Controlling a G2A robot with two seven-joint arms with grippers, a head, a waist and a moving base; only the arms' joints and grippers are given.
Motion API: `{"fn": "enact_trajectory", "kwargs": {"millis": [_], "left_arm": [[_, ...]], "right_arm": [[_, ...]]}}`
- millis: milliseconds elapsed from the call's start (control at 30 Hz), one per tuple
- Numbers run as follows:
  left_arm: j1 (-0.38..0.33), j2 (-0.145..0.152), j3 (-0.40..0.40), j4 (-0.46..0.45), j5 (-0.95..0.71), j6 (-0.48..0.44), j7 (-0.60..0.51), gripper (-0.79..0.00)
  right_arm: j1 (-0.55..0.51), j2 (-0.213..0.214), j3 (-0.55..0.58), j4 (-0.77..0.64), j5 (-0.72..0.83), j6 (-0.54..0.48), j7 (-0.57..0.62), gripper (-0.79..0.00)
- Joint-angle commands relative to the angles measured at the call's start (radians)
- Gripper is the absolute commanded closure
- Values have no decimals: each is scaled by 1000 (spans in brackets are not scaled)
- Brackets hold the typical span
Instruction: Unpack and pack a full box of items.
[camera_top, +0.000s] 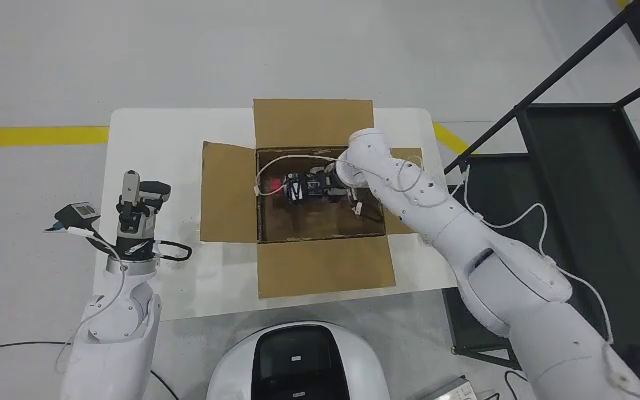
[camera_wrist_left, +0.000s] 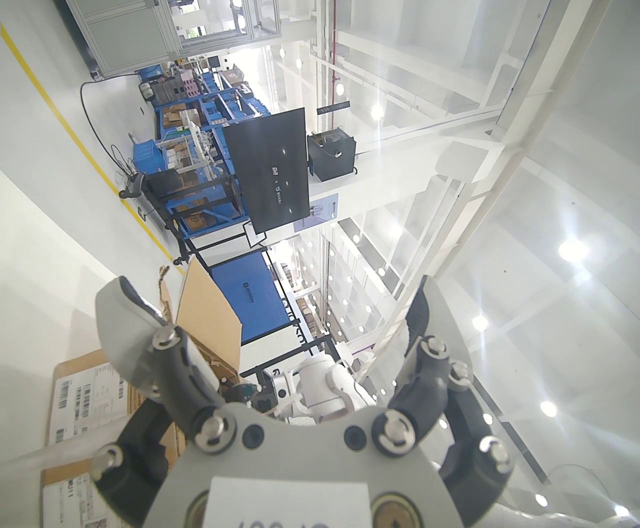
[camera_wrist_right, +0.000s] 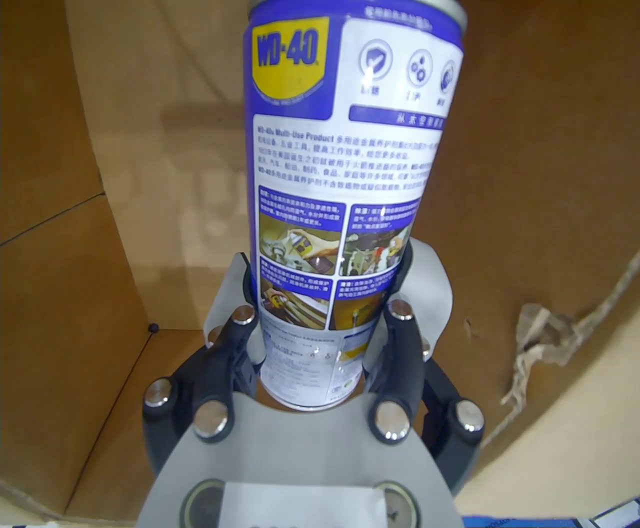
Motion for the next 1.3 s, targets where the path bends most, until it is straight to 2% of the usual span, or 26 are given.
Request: {"fn": "enact_trajectory", "kwargs": {"millis": [0,100,200,333,467,633,800,1000,1267], "left_arm": [[0,0,0,0,0,0,0,-785],[0,0,0,0,0,0,0,-785],[0,0,0,0,0,0,0,-785],[0,0,0,0,0,0,0,-785],[0,0,0,0,0,0,0,-785],[0,0,0,0,0,0,0,-785],[0,0,0,0,0,0,0,-785],[0,0,0,0,0,0,0,-785],[0,0,0,0,0,0,0,-785]], "right_arm": [[-100,58,100,-201,11,-13,96,0],[-256,128,254,-441,28,-47,182,0],[-386,181,375,-602,13,-61,168,0],[-487,220,493,-726,25,-73,117,0],[-533,240,576,-765,17,-71,4,0],[-588,255,651,-800,-38,-36,-204,0],[-692,272,741,-825,-124,34,-450,0],[-883,290,863,-839,-210,177,-754,0],[-1087,297,960,-734,-231,352,-1138,0]]}}
